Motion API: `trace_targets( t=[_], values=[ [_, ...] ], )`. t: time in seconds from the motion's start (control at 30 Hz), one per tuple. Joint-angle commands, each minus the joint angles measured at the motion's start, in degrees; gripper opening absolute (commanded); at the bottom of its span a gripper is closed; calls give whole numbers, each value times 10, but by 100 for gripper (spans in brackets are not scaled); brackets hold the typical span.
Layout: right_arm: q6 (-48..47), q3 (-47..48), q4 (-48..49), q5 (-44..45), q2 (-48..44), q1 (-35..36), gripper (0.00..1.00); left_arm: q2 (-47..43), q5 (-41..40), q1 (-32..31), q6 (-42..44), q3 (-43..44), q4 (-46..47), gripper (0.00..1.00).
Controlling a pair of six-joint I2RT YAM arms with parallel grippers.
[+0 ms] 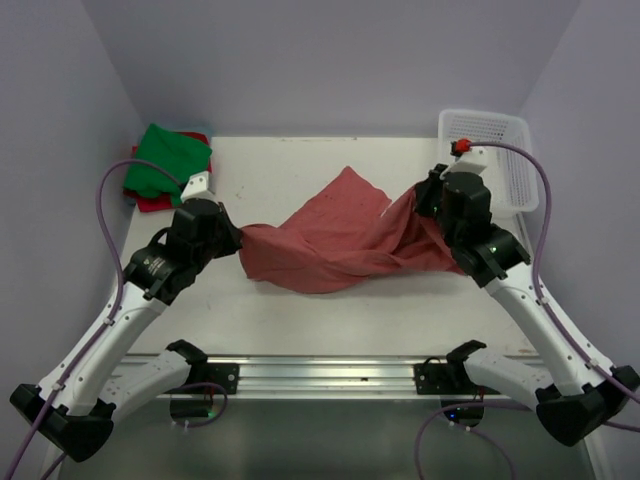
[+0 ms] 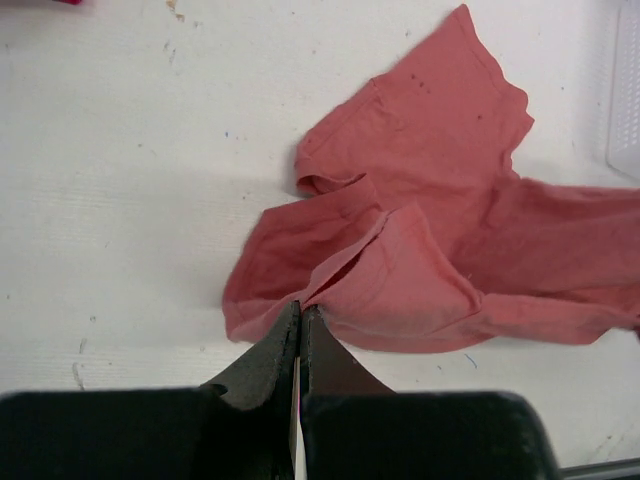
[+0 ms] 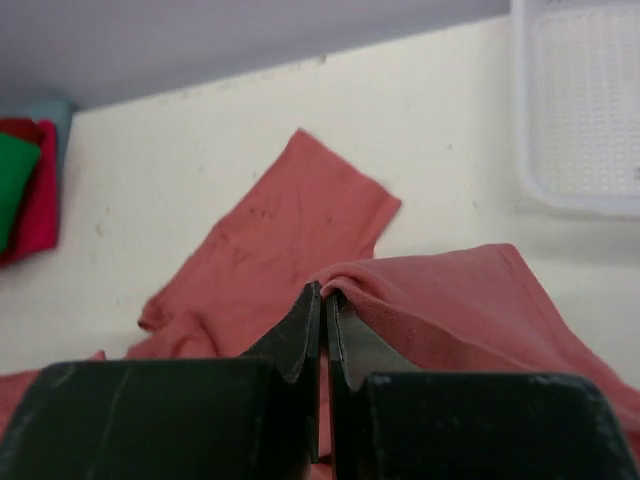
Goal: Fold and stack the t-shirts
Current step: Flatten out the tshirt
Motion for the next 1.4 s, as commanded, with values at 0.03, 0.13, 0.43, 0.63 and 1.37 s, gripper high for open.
trace_targets(
  t=[0.03,0.13,0.43,0.63,1.37],
  values=[
    [-19,26,-67,-134,32,0,0,-12,-53,-1,16,51,-10,0],
    [-28,36,-96,-250,39,1,0,-23,-96,-1,28,82,-32,0],
    [26,54,-183,-26,134,0,0,-25,-170,-1,56,135,-51,0],
    [64,77,-104,90,289,-12,0,-26,-189,-1,65,155,-55,0],
    [27,-8,-39,107,188,28,81,-20,-158,-1,45,109,-35,0]
  ],
)
